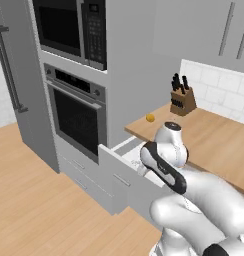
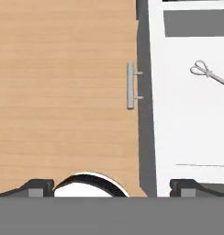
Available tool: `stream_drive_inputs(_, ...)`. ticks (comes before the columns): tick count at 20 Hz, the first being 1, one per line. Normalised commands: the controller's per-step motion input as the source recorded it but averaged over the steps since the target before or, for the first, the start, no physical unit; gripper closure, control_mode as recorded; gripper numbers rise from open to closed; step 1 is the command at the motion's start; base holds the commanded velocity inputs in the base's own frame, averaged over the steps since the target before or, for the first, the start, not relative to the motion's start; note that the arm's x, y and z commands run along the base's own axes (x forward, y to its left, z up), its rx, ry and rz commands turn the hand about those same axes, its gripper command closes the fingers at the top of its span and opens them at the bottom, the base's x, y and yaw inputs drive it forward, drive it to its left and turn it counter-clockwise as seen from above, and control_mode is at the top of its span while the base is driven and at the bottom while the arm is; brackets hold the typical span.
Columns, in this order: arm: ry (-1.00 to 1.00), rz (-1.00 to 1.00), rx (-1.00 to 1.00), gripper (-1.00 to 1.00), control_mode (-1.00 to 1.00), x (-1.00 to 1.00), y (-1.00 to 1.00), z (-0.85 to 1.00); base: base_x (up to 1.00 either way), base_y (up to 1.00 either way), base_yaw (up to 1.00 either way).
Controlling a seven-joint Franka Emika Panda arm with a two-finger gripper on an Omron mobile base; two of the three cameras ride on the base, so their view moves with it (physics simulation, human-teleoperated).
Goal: Pick the tongs from the drawer and place it on the counter.
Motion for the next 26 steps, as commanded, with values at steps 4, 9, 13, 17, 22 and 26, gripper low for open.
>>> stream_drive_inputs(4, 0.02, 0.17, 0.00, -1.00, -1.00, 0.94, 0.26, -0.51, 0.00, 0.00, 0.00)
stream_drive_inputs(9, 0.06, 0.09, 0.00, -1.00, -1.00, 0.73, 0.16, -0.37, 0.00, 0.00, 0.00)
stream_drive_inputs(13, 0.07, 0.06, 0.00, -1.00, -1.00, 0.60, 0.21, -0.52, 0.00, 0.00, 0.00)
stream_drive_inputs(17, 0.05, 0.04, 0.00, -1.00, -1.00, 0.66, 0.06, -0.46, 0.00, 0.00, 0.00)
stream_drive_inputs(22, 0.00, 0.03, 0.00, -1.00, -1.00, 0.45, 0.00, -0.32, 0.00, 0.00, 0.00)
stream_drive_inputs(26, 0.00, 0.03, 0.00, -1.00, -1.00, 0.21, 0.08, -0.57, 0.00, 0.00, 0.00)
